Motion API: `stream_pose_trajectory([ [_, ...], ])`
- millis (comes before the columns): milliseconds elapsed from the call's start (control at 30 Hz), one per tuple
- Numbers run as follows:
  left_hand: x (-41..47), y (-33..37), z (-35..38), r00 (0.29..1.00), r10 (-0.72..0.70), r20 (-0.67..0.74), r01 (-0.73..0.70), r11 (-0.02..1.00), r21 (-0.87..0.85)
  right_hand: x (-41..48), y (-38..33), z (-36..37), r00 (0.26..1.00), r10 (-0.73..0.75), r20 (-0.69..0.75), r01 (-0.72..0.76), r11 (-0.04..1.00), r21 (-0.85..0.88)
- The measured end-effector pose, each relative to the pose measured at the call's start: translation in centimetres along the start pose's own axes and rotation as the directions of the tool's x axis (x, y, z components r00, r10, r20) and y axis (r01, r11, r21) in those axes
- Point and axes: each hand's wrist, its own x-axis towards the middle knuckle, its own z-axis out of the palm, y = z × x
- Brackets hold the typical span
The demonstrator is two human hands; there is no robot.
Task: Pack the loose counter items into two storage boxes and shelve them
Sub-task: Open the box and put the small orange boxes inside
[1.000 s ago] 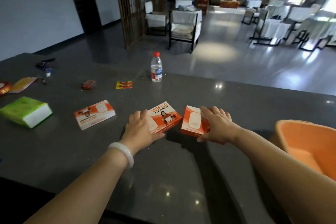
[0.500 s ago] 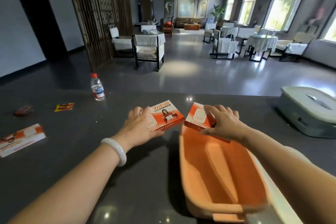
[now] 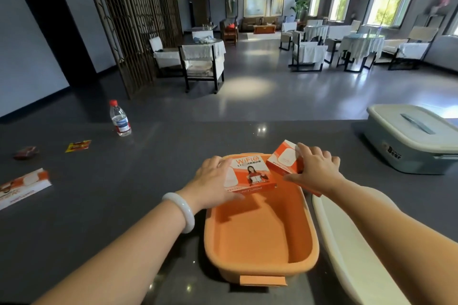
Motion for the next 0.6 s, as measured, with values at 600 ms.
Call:
stream_pose_trajectory([
  [600, 6.0, 1.2, 7.8, 0.964, 0.012, 0.266, -0.041, 0.994, 0.102, 3.2, -0.1, 1.3, 1.000, -0.003, -0.026, 0.003, 1.000, 0.012],
])
